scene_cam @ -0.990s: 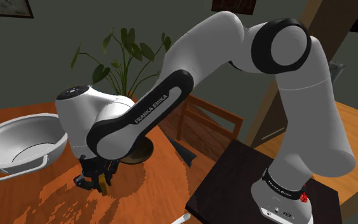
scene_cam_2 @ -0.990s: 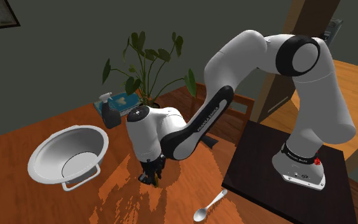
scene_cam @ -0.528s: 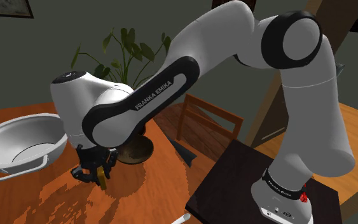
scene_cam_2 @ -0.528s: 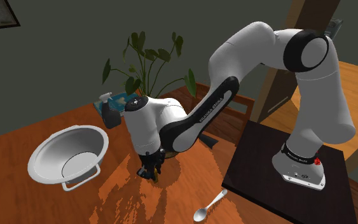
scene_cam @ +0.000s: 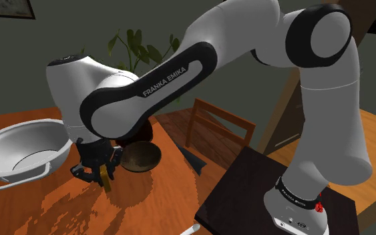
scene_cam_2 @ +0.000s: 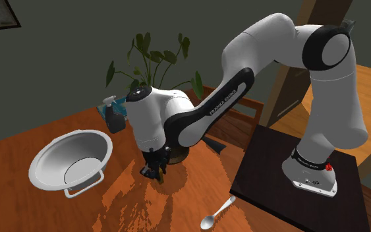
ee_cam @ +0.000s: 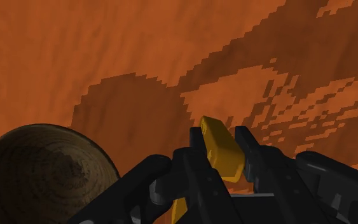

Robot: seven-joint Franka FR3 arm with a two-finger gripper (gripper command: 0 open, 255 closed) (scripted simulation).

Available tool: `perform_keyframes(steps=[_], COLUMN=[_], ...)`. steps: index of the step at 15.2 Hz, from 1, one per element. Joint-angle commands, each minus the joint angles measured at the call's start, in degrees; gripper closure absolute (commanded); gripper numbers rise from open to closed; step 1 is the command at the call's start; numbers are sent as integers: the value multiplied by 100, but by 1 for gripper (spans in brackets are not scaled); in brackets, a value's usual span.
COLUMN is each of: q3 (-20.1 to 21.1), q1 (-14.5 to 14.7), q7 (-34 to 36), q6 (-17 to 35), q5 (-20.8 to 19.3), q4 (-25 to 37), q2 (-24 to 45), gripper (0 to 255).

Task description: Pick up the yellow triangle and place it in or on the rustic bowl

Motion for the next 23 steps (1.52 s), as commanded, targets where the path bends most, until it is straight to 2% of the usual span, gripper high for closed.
perform_keyframes(steps=[1, 3, 14, 15, 16, 21, 23], q3=[22, 38, -172, -145, -145, -137, -154], q1=[-10, -20, -1240, -1139, -1138, -1095, -1076], q7=[-21, -36, -1509, -1361, -1361, -1533, -1511], q6=[-131, -216, -71, -59, -59, 165, 289], q5=[38, 66, 487, 453, 453, 538, 503], q4=[73, 113, -837, -795, -795, 145, 84], q2=[-63, -113, -1020, -957, -957, -244, -175], gripper=[255, 255, 255, 255, 0, 0, 0])
